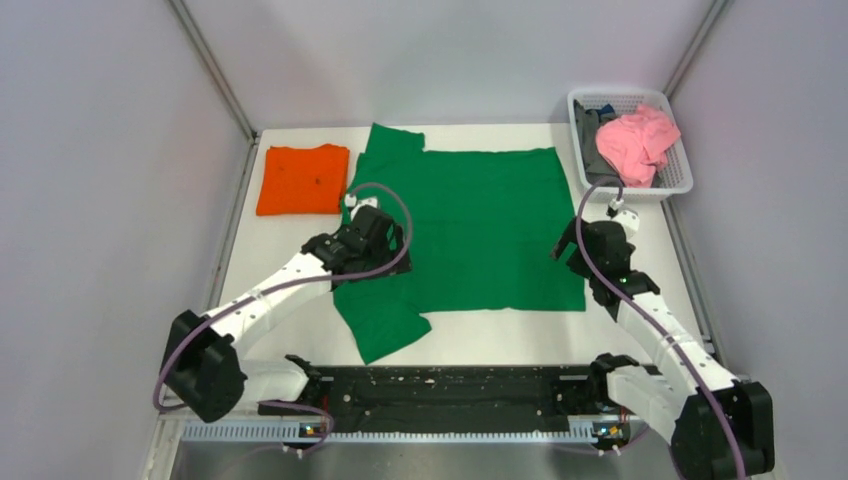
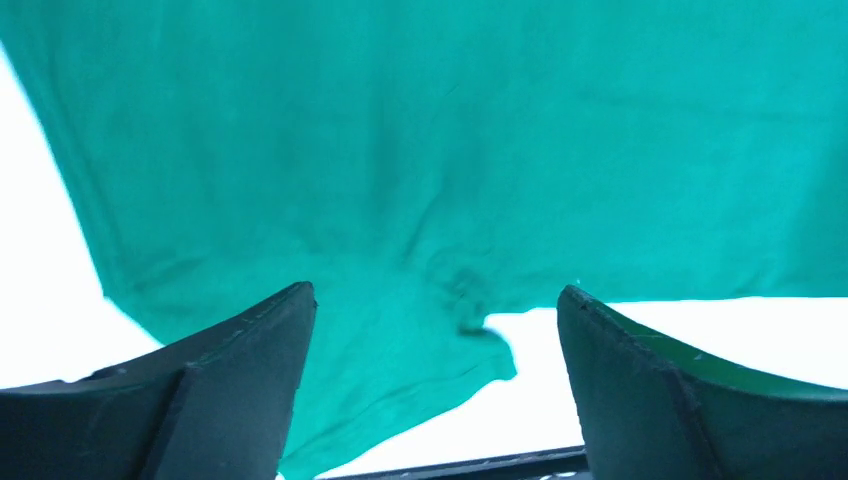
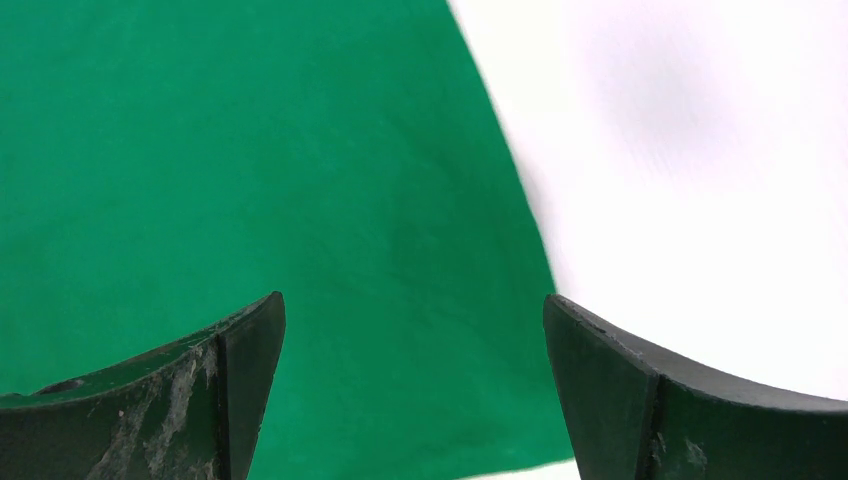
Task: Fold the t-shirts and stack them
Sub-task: Grab the side of the flattened tshirt closest away from the robot with both arms
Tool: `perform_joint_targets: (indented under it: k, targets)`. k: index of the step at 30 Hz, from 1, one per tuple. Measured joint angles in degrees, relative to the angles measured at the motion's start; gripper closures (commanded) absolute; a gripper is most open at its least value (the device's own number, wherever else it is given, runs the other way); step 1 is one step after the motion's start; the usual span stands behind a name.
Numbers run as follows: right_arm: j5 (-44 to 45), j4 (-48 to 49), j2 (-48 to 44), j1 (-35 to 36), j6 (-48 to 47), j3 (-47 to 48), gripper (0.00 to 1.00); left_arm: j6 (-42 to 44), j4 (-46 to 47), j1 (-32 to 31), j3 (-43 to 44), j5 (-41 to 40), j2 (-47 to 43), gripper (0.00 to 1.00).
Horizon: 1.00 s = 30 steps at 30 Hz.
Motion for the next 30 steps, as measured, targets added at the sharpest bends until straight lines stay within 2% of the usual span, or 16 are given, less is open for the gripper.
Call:
perform_joint_targets:
  k: [5, 9, 15, 21, 30]
  targets:
    - [1.46, -3.54, -3.54, -0.37, 1.01, -2.56, 0.01, -7.72, -10.05, -6.54, -9.33, -3.08, -6.64, 0.20]
    - [1.66, -3.52, -4.13, -0.37, 1.05, -2.56, 0.01, -15.41, -17.42, -14.05, -16.35, -2.86, -12.28, 0.36]
    - [1.60, -3.56, -1.66, -0.37, 1.14, -2.56, 0.01, -24.28, -19.93, -19.61, -24.13, 0.68, -19.56, 0.55]
    - [1.60, -3.72, -0.76, -0.37, 1.55, -2.56, 0.02, -27.91, -19.69, -20.57, -27.12, 1.81, -20.39, 0.61]
    - [1.57, -3.96, -2.78, -0.37, 2.08, -2.56, 0.01, -28.68, -18.14, -20.74, -26.62, -1.14, -14.34, 0.64]
